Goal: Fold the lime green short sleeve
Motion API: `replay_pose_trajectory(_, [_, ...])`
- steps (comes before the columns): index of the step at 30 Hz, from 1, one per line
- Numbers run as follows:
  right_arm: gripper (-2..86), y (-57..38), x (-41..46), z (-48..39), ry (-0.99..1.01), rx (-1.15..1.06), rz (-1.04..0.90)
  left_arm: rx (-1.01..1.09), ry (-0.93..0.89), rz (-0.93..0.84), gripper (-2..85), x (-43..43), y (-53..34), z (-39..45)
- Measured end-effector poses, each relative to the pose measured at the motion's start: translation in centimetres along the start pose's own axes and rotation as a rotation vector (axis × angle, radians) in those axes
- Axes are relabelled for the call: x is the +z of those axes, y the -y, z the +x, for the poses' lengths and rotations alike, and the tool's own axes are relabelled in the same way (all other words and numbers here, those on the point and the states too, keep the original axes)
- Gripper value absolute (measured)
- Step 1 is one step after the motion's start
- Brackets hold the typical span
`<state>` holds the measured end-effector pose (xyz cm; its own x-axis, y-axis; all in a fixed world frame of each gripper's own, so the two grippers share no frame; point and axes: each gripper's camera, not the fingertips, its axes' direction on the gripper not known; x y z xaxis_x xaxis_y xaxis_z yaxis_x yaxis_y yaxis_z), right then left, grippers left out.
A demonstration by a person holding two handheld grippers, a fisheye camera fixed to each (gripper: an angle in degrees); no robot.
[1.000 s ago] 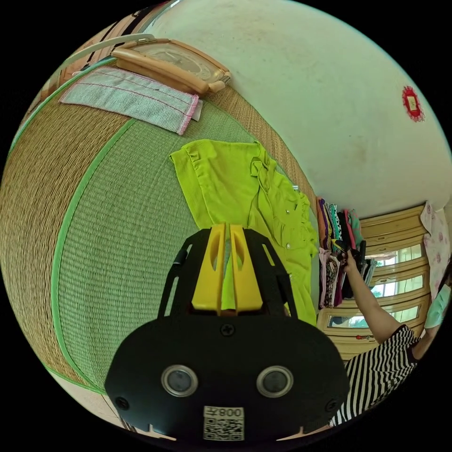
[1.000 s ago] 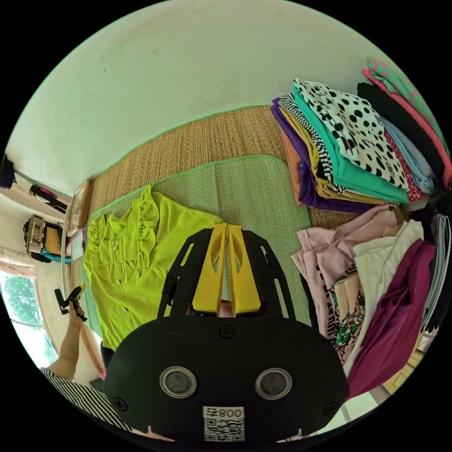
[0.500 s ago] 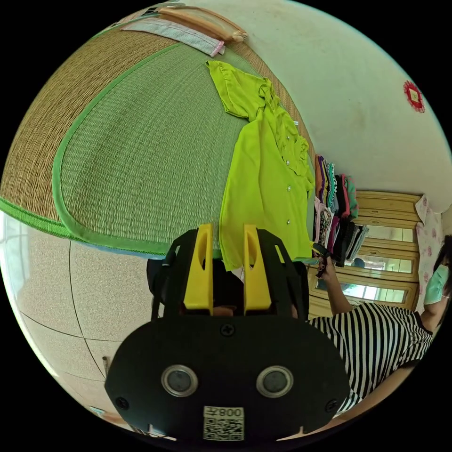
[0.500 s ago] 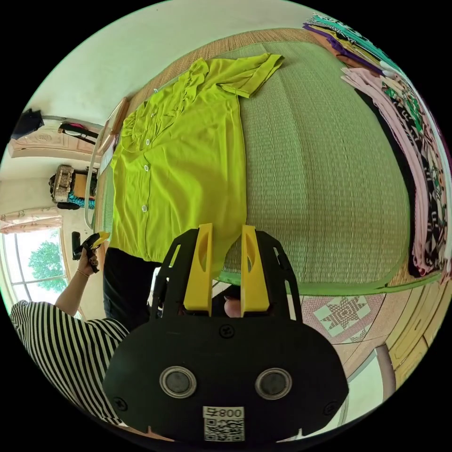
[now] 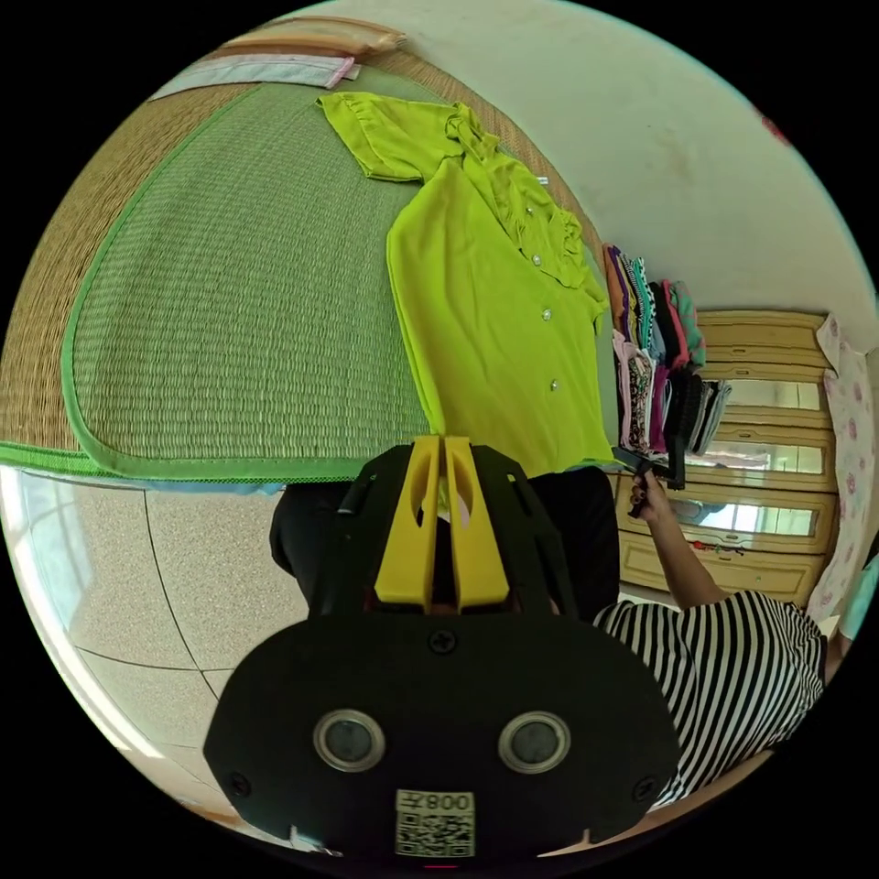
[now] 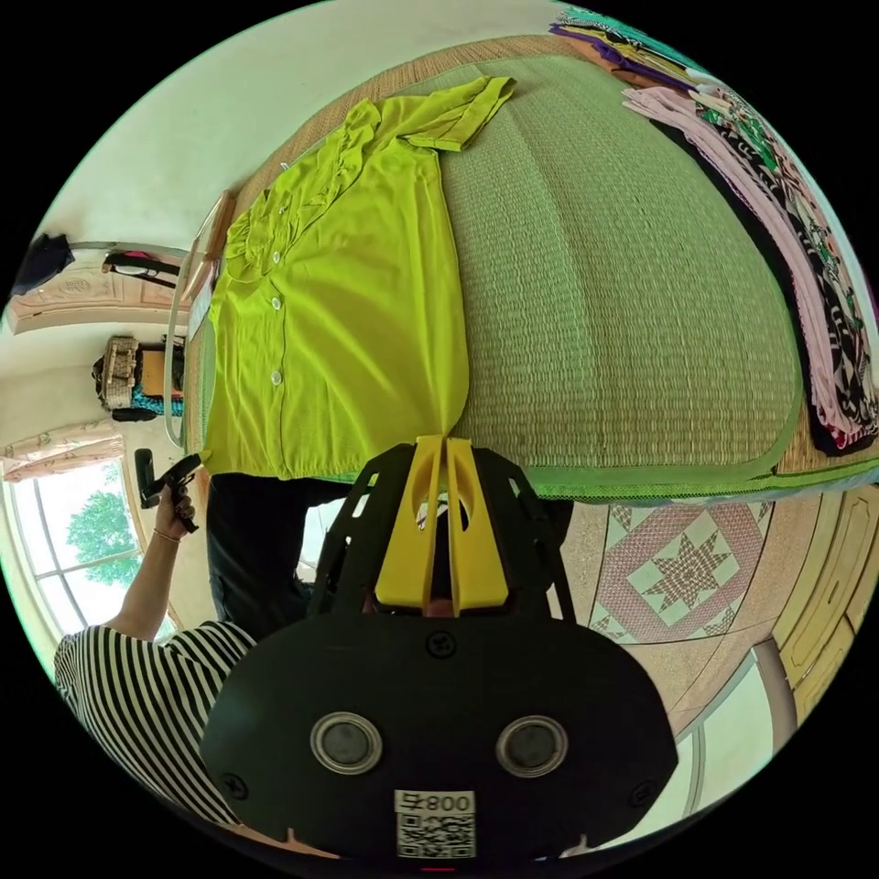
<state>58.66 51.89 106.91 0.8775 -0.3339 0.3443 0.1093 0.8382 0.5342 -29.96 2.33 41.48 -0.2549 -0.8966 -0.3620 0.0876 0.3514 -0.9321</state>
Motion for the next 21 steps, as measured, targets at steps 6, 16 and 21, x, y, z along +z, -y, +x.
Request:
replay_pose_trajectory(6, [0.3,-1.5,-1.3,2.3,0.058,0.012,0.001,0.024,-0.067,0.094,0.8,-2.5,-2.9,0.1])
replay_pose_trajectory(16, [0.4,-2.5,0.9,6.1,0.116,0.072,-0.022,-0.044,-0.079,0.059,3.3,1.6,-5.2,-1.5])
replay_pose_trajectory(21, [0.5,-2.5,1.2,7.6,0.106,0.109,-0.007,-0.051,-0.042,0.141,5.3,0.5,-4.2,-1.5])
